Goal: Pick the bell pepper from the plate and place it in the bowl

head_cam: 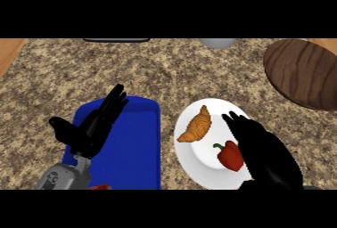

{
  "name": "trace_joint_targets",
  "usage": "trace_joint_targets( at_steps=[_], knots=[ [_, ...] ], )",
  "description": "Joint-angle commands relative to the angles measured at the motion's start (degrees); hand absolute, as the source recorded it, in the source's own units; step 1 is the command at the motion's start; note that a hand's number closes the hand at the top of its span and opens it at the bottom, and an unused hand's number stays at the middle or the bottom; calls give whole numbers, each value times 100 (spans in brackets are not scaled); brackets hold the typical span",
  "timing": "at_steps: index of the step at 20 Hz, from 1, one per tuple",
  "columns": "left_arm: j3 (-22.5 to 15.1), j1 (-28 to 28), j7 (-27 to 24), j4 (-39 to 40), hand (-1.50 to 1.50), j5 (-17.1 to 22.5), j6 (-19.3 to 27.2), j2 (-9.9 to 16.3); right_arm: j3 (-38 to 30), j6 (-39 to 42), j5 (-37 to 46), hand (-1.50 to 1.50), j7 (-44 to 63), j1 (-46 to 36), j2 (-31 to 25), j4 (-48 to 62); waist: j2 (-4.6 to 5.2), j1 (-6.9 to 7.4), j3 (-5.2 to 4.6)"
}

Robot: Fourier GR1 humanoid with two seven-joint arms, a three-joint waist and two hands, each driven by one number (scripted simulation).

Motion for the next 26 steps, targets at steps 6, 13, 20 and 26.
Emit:
trace_joint_targets(
  at_steps=[6,13,20,26],
  knots=[
    [-36,246,-80,-211,0,-188,11,-89,115,746,-4,-150,944,-193,516,970,-9,9,8],
    [161,263,245,-346,0,-105,-119,-52,157,957,189,-150,834,15,652,861,-16,-27,11],
    [263,146,244,-141,0,-249,-200,-259,71,804,910,-150,461,-94,1195,1516,-7,-39,12],
    [282,425,78,-255,0,-468,-293,-320,-260,951,1214,-150,26,49,1240,1716,-9,-28,13]
  ],
)
